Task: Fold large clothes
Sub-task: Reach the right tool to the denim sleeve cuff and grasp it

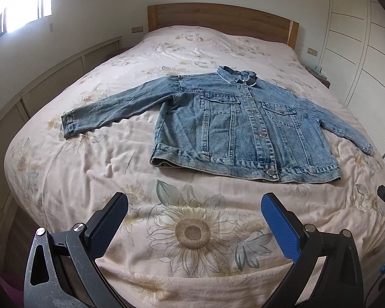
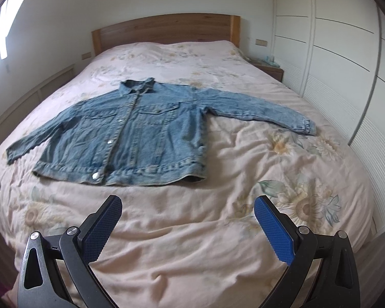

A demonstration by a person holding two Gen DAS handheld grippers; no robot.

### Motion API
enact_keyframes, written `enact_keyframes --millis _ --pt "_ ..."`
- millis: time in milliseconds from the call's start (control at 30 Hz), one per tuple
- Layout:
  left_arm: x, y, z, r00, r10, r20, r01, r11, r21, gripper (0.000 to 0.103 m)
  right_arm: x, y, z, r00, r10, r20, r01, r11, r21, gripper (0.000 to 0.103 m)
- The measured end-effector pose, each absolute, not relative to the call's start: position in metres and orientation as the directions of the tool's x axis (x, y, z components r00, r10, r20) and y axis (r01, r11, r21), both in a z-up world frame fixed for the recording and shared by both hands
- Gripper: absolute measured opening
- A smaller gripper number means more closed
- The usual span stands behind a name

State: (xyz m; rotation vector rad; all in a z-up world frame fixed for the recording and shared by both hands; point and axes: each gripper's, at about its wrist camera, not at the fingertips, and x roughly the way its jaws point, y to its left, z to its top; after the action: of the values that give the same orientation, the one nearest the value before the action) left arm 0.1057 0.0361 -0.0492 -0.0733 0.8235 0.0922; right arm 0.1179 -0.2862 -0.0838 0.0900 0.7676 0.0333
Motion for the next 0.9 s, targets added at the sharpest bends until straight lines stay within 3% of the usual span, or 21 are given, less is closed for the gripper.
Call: enact_keyframes --millis 567,900 --pt "0.167 0.047 -0.084 0.577 0.131 -0.807 -0.216 0.976 0.004 0.102 0.229 -0.372 -0.124 0.667 -0.017 -0.745 0.167 0.978 0.127 0.103" --pt "0.205 0.036 -0.105 0.539 0.126 -0.833 -0.231 0.973 -0.001 0.102 0.333 -0.469 -0.166 0.635 -0.040 -0.772 0.337 0.913 0.230 0.103"
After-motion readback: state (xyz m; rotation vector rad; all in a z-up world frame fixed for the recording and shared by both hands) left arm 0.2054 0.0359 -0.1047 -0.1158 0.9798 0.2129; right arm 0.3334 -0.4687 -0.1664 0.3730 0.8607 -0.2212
